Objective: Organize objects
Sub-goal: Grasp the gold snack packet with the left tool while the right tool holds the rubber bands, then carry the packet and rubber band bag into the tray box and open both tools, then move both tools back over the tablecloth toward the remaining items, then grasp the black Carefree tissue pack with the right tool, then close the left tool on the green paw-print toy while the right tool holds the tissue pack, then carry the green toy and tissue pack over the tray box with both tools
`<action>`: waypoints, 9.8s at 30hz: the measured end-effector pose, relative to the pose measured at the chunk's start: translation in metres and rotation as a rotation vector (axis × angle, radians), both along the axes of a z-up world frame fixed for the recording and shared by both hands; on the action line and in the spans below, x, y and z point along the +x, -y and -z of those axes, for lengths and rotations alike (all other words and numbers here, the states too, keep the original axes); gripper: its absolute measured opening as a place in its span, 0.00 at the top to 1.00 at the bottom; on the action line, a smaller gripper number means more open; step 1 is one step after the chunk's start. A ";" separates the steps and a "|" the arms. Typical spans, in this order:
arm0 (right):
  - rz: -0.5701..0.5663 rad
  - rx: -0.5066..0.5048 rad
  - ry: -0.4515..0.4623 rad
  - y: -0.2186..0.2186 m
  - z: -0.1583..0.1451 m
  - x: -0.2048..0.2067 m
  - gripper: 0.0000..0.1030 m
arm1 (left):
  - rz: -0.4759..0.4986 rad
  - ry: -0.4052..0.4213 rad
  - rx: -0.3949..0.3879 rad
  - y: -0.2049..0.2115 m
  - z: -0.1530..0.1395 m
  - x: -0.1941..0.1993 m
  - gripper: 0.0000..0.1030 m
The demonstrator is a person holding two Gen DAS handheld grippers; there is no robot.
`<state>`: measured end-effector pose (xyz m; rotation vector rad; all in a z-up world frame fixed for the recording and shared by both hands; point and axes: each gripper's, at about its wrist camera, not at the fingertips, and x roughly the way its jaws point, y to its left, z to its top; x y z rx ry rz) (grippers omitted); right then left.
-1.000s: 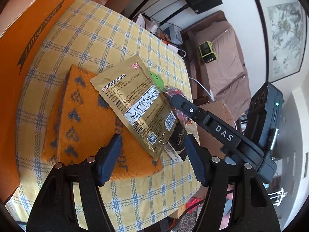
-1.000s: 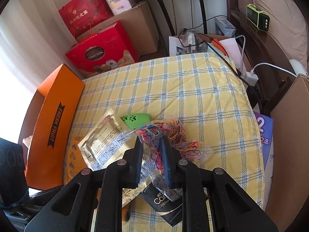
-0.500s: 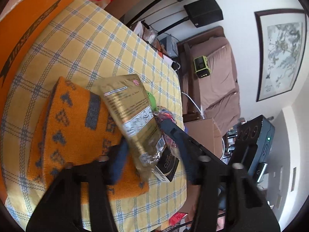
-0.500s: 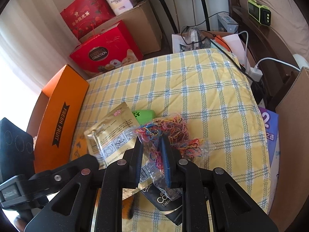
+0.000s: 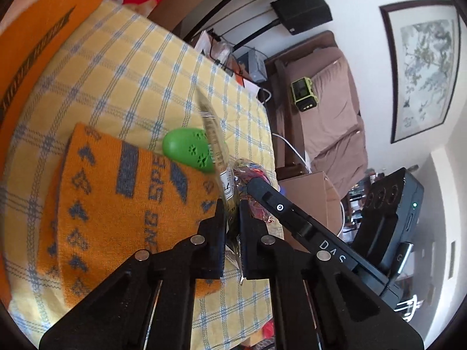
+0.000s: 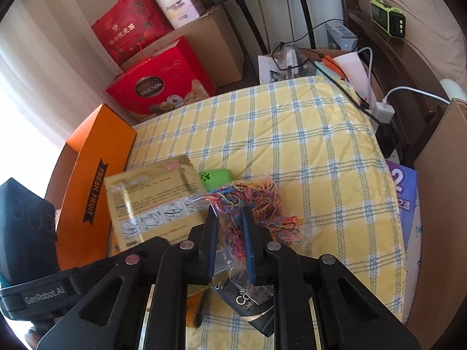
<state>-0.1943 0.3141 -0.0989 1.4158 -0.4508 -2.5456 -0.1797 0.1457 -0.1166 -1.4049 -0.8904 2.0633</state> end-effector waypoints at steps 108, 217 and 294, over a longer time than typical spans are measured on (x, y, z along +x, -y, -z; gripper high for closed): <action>-0.252 0.035 -0.157 0.173 -0.082 -0.009 0.49 | -0.071 -0.132 -0.523 0.201 -0.087 -0.069 0.48; -0.243 0.260 -0.111 0.009 0.039 0.041 0.47 | 0.393 -0.149 -0.693 -0.088 0.009 -0.063 0.37; -0.062 0.153 -0.217 0.080 -0.091 0.049 0.47 | 0.083 -0.396 -0.593 0.062 -0.126 0.018 0.55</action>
